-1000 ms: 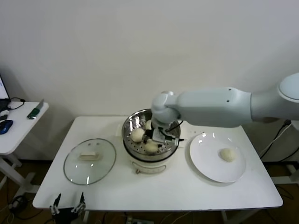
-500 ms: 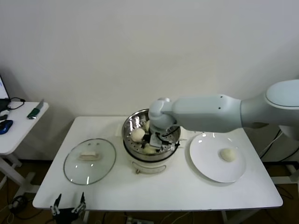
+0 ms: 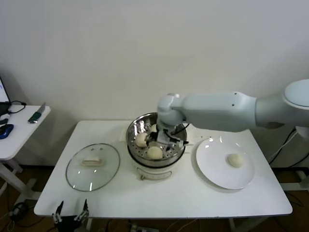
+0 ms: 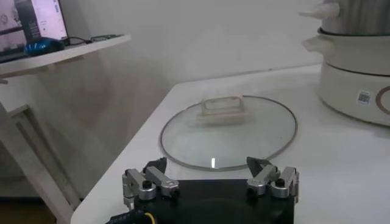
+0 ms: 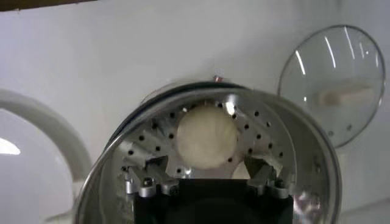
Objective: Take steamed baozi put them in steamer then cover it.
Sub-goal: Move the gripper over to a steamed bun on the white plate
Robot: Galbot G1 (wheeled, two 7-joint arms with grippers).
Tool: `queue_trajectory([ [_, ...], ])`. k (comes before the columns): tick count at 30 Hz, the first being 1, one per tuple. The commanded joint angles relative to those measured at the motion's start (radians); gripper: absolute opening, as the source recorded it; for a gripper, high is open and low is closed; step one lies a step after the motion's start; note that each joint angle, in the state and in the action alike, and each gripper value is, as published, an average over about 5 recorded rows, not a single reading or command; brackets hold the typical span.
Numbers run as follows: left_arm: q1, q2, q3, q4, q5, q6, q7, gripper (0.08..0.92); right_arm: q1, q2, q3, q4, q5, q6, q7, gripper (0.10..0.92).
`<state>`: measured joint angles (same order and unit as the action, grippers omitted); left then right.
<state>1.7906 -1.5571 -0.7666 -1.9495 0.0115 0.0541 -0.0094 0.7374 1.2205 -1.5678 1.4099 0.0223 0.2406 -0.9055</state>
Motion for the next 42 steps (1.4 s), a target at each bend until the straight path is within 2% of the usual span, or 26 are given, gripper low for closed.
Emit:
queue_trajectory([
  [1, -0.005, -0.002, 0.002, 0.0, 0.002, 0.004, 0.002, 0.823, 0.176, -0.13, -0.002, -0.021, 0.276, -0.021, -0.13, 0.823],
  [6, -0.009, 0.0, 0.001, 0.002, 0.002, 0.004, 0.003, 0.823, 0.251, -0.261, -0.047, -0.023, 0.44, -0.192, -0.124, 0.823],
  [10, -0.019, 0.002, -0.003, 0.006, 0.001, 0.005, 0.006, 0.823, 0.279, -0.373, -0.105, -0.03, 0.499, -0.31, -0.117, 0.823],
  [16, -0.033, 0.0, -0.005, 0.001, -0.001, 0.011, 0.01, 0.823, 0.209, -0.55, -0.149, -0.039, 0.49, -0.384, -0.119, 0.823],
  [23, -0.021, 0.0, -0.005, -0.003, 0.002, 0.009, 0.01, 0.823, 0.013, -0.673, -0.052, -0.085, 0.383, -0.399, -0.119, 0.823],
  [28, -0.007, -0.001, -0.005, -0.005, 0.005, 0.005, 0.008, 0.823, -0.158, -0.684, 0.064, -0.172, 0.301, -0.372, -0.134, 0.823],
  [34, 0.008, -0.01, -0.003, -0.013, 0.018, 0.002, 0.008, 0.823, -0.312, -0.621, 0.167, -0.305, 0.192, -0.317, -0.153, 0.823],
  [42, 0.018, -0.017, -0.011, -0.009, 0.021, 0.002, 0.007, 0.823, -0.442, -0.541, 0.278, -0.419, 0.128, -0.289, -0.15, 0.823],
])
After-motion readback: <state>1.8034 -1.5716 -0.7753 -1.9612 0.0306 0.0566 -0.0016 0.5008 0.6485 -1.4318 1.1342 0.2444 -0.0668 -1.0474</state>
